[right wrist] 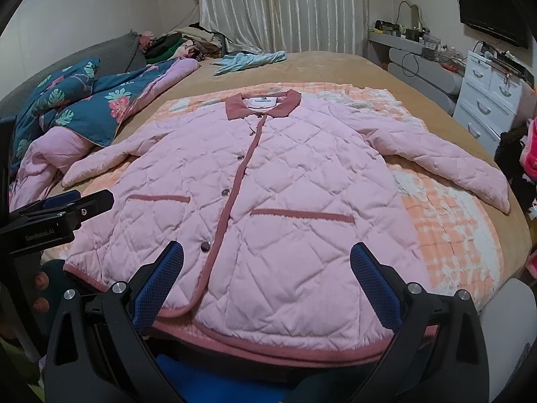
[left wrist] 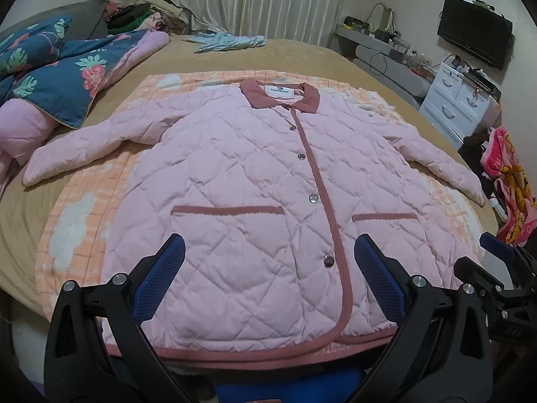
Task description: Fold large clothes
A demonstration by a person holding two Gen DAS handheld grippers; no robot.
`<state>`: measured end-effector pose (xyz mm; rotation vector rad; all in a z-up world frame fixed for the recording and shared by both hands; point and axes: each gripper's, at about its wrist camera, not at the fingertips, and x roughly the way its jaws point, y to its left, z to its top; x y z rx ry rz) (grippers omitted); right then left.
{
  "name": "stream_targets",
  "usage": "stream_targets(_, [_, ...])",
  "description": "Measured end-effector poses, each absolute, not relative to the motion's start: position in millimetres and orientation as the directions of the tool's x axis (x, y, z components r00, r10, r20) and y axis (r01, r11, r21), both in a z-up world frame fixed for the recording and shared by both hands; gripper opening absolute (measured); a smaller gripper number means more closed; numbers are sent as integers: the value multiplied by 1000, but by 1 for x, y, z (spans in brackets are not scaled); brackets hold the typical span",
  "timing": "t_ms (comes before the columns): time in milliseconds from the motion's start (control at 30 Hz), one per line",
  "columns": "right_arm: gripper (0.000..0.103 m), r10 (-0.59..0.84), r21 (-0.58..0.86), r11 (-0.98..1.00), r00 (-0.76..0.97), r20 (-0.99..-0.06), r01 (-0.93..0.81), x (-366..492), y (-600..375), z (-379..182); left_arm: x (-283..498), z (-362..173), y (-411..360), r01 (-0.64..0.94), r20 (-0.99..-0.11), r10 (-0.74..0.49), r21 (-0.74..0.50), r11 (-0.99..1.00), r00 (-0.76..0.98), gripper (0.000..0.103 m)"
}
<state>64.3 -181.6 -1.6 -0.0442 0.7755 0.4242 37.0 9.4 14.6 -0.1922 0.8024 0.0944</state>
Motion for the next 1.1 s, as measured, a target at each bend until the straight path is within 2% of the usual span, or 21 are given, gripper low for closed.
stream_targets(767, [99, 341, 162, 934, 653, -676, -320, 164, -175, 36, 118, 37, 34, -198, -718, 24, -160, 967, 695, 95])
stream_targets(1100, [99, 331, 191, 943, 696, -637, -273, 208, -177, 57, 162, 51, 31, -185, -719, -1, -180, 966, 695, 95])
